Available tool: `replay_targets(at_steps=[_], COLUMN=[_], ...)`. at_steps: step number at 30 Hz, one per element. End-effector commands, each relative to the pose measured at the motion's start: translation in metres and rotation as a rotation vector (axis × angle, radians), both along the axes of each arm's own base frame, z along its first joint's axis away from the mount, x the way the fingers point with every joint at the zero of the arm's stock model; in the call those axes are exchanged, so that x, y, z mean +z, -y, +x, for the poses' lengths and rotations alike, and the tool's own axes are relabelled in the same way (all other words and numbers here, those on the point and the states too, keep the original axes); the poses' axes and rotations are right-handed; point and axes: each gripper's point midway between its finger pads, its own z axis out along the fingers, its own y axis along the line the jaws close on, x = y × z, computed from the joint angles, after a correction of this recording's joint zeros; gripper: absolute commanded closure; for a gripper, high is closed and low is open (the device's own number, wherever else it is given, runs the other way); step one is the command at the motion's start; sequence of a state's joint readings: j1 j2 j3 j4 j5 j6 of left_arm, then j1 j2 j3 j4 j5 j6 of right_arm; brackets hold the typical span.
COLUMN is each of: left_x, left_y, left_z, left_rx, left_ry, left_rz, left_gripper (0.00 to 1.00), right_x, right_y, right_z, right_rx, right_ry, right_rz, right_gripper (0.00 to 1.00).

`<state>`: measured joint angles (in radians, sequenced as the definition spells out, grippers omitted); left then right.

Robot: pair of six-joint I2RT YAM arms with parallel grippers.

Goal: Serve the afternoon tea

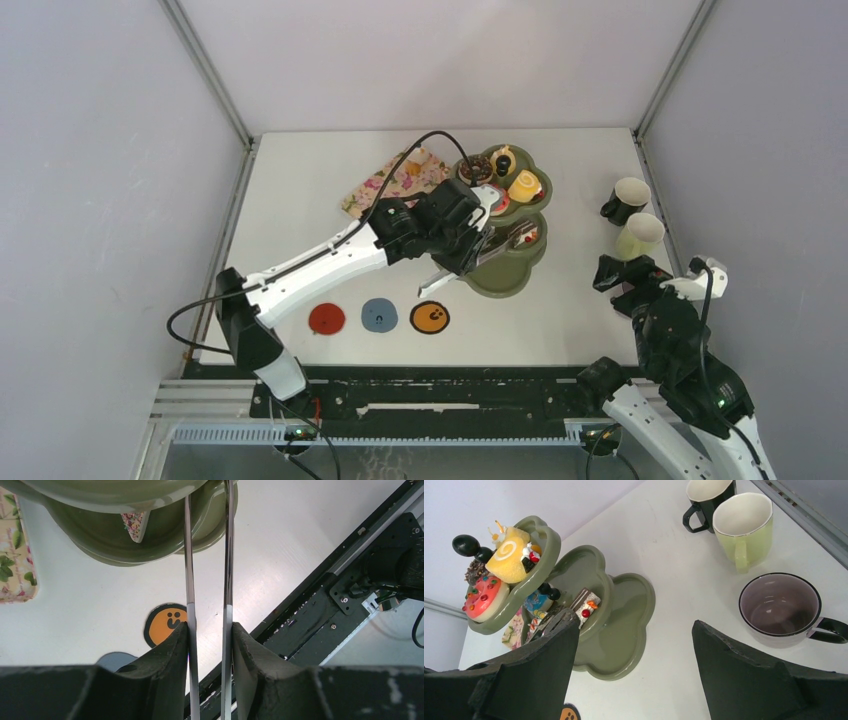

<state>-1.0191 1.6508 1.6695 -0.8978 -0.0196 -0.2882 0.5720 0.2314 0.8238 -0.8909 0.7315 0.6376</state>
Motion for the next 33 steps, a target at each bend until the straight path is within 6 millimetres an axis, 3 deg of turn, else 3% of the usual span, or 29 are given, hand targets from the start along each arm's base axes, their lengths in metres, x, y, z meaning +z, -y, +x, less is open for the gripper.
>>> replay_targets(at_steps=[1,9,17,33], left_x=[0.056,0.067,0.063,0.06], left_y=[0.004,-0.003,-0.011,0.011], left_z=[-0.001,-0.009,-0.013,0.014], left_rx=[-0.026,-0.042,-0.052,-0.01], left_ry=[0.086,0.092,0.092,0.164], left_rz=[-0.131,-0.152,-0.135,-0.157], left_gripper=[0.62,0.62,0.59,0.74], right_x=[0.013,0.013,0.013,0.012], right_y=[-0.003,-0.006,-0.012,-0.012], right_z=[0.003,0.006,0.011,0.01], right_rx=[0.006,0.011,0.025,0.024], right_ry=[0.027,0.023,0.02,0.015], right_rz=[0.027,0.023,0.021,0.021], right_gripper=[0.09,0.09,0.09,0.09])
